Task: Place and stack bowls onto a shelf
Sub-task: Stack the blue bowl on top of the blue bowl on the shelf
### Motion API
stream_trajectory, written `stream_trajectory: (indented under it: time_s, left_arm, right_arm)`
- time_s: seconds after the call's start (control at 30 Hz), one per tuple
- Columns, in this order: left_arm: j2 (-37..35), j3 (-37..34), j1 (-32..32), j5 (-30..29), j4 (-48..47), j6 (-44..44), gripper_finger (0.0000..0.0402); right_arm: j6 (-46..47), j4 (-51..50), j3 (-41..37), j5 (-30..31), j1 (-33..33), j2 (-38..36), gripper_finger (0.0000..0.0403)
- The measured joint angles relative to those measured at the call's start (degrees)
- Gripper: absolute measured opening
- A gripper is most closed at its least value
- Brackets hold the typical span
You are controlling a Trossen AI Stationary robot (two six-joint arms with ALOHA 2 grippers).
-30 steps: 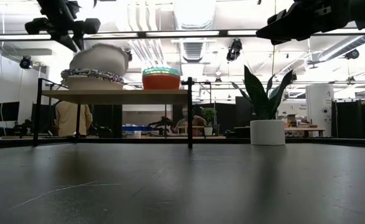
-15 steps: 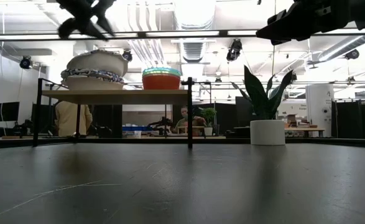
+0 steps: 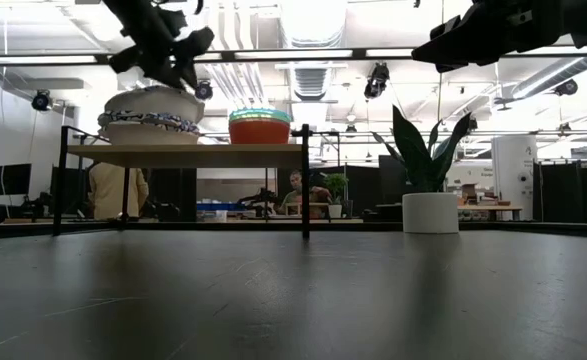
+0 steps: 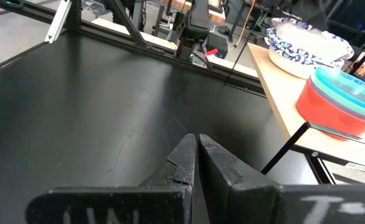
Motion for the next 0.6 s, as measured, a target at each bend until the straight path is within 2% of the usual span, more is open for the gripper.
stream_trajectory:
  time_s: [0.23,0.6]
  left_arm:
    - [2.6,3.3,-0.1,-2.5,-14.0,-5.5,0.0109]
    - [3.0,3.0,-3.6,-6.2,-18.0,-6.3,0.0095]
  right_arm:
    - [0.0,0.0,0.0,0.0,0.0,0.0,0.0009]
    - [2.0,0.1,0.0,0.0,0.0,0.0,0.0009]
